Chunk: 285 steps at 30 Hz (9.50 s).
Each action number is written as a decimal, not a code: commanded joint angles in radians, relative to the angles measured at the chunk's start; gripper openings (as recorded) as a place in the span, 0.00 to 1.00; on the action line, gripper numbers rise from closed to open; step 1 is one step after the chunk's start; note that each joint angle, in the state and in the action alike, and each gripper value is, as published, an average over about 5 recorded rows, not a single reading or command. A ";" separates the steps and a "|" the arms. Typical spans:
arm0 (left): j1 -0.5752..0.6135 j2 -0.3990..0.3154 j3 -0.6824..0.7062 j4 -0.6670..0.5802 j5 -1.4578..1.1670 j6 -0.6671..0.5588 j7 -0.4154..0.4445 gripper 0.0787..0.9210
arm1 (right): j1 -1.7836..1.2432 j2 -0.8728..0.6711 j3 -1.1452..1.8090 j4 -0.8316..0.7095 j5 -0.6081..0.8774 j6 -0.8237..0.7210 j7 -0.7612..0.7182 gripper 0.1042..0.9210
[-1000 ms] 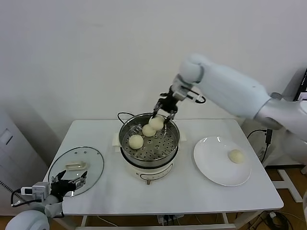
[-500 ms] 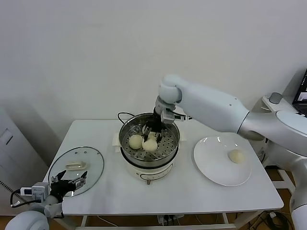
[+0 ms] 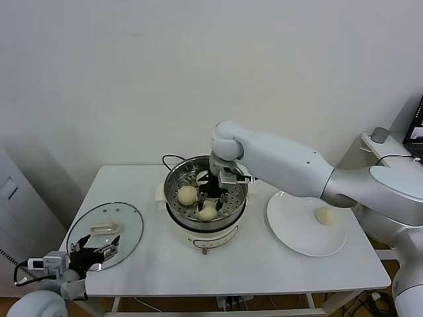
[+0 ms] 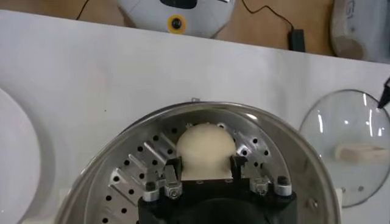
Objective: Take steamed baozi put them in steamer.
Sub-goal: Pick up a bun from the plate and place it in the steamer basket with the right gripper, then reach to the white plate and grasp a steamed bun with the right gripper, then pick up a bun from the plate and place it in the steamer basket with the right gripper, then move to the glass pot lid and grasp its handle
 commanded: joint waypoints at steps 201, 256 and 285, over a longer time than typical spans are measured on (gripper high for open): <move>-0.022 -0.039 -0.007 0.006 0.012 0.023 -0.020 0.88 | 0.218 -0.260 -0.199 -0.076 1.035 -1.264 0.405 0.85; 0.003 -0.122 -0.007 0.302 1.752 -0.625 0.101 0.88 | -1.458 -0.125 1.663 0.281 0.680 -0.804 1.031 0.88; -0.203 -0.158 -0.009 0.631 1.922 -0.696 -0.011 0.88 | -1.400 -0.090 1.625 0.215 0.618 -0.782 1.012 0.88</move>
